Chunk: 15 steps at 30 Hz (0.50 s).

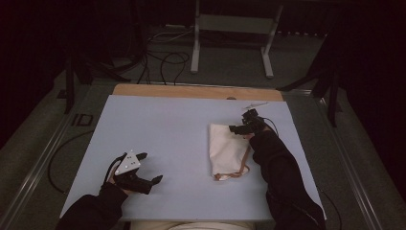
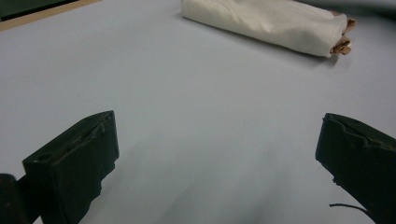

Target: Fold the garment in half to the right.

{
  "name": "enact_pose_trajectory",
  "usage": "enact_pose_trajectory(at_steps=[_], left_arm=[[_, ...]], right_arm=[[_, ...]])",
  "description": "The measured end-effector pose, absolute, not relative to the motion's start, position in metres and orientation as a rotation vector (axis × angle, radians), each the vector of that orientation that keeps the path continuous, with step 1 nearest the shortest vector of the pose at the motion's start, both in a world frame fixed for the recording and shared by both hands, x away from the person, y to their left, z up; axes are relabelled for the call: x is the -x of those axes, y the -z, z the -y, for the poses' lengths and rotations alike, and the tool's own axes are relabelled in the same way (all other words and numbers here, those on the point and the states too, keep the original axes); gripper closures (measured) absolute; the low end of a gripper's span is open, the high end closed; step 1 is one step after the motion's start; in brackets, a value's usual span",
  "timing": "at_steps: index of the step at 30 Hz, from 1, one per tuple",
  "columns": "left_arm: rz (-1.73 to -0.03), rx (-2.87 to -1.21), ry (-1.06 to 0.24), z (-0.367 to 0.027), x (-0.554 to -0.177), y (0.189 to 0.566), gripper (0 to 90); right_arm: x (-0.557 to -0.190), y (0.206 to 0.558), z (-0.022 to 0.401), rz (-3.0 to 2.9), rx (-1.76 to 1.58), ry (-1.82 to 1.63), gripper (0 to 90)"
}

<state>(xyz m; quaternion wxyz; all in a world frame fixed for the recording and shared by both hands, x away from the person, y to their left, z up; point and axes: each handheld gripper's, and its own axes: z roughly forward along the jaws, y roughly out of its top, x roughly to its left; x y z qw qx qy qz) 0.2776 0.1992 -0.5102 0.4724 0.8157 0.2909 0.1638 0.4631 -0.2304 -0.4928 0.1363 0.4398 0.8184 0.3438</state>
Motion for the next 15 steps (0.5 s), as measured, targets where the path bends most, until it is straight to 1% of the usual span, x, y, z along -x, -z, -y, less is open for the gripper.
enact_pose_trajectory(at_steps=[6, 15], left_arm=[[-0.711, -1.998, -0.401, -0.1991, -0.2775, 0.5099, 0.4], [-0.711, -2.003, -0.392, -0.1986, -0.2779, 0.5103, 0.4]], right_arm=[[-0.4591, 0.4912, 0.2258, -2.379, -1.274, -1.043, 13.5], [-0.4528, 0.4876, 0.2218, -2.447, -1.254, -1.119, 10.6]])
